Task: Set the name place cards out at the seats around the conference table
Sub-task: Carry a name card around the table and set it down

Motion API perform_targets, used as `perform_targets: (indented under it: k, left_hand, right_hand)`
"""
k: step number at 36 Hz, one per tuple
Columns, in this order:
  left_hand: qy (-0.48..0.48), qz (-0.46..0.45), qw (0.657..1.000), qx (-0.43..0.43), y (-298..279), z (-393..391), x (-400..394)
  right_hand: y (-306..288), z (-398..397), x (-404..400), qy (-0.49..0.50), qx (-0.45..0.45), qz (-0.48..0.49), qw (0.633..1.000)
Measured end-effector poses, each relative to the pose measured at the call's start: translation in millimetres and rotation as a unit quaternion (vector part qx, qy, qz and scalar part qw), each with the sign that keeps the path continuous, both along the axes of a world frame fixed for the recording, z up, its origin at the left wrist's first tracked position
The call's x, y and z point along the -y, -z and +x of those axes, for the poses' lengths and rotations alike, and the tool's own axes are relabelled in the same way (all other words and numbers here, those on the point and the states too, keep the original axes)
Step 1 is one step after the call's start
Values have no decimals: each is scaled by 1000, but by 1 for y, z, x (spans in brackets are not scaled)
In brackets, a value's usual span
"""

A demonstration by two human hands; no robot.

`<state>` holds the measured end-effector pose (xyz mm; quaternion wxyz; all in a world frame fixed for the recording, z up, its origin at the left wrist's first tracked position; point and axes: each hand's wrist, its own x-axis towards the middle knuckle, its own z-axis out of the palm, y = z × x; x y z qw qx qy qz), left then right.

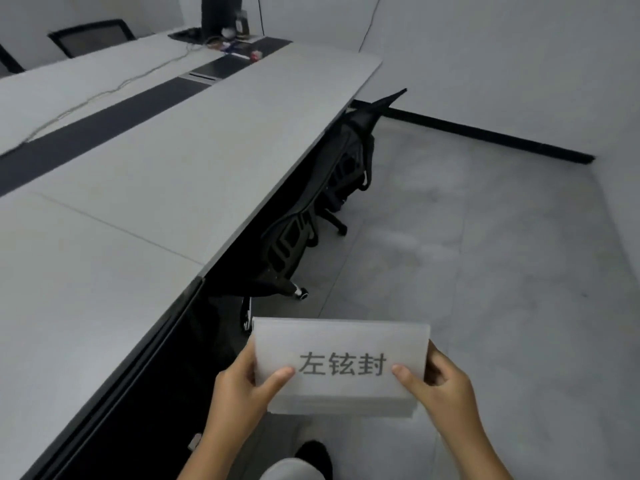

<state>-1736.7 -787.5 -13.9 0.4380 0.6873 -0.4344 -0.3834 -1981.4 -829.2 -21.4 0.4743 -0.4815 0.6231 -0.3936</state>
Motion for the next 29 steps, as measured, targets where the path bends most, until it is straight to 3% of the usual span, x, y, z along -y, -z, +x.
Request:
perform_targets:
  k: [9, 13, 22, 29]
  left_hand:
    - [4, -9, 1000, 29, -27, -2, 137]
    - [-40, -7, 999, 29, -36, -4, 182]
    - [-248, -40, 968, 26, -73, -9, 260]
    - [-395, -41, 917, 39, -77, 10, 264]
  right_hand:
    - [-30, -3, 142, 1, 9, -32, 999]
    - [-43, 1, 207, -34, 12, -45, 998]
    - [-83, 52, 374, -242, 39, -108, 964]
    - [-85, 131, 428, -399, 78, -99, 908]
